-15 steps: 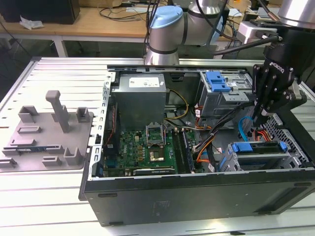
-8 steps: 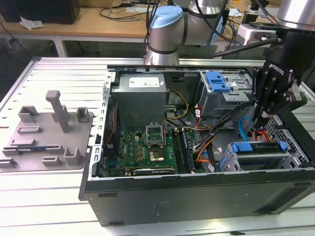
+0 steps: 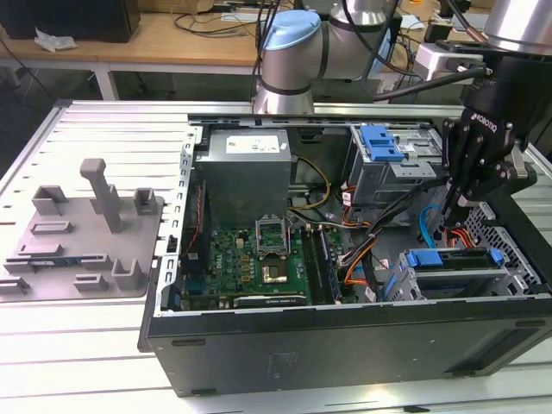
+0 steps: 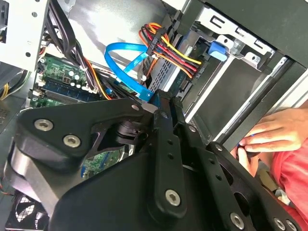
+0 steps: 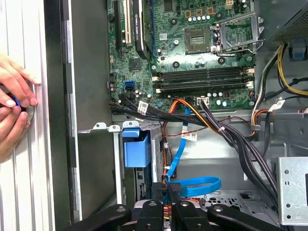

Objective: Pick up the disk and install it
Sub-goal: 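Insert the second disk wire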

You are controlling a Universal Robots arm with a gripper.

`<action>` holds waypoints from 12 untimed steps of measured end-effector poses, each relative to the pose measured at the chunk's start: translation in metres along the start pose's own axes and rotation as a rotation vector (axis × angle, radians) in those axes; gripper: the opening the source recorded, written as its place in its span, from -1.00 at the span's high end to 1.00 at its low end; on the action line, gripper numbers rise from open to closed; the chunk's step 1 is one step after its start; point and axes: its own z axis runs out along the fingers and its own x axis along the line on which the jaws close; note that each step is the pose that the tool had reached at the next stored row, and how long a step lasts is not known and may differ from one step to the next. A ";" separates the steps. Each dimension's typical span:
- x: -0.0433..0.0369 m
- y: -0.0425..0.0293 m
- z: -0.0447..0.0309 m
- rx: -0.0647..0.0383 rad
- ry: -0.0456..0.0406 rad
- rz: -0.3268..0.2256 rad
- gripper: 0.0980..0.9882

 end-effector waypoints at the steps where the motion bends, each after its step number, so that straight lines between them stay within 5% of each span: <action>1: 0.0000 0.0000 0.0000 0.000 0.0001 0.000 0.86; 3: 0.0018 -0.0001 0.0005 0.000 -0.0018 0.000 0.86; 12: 0.0241 -0.0014 0.0052 -0.004 -0.0812 -0.001 0.86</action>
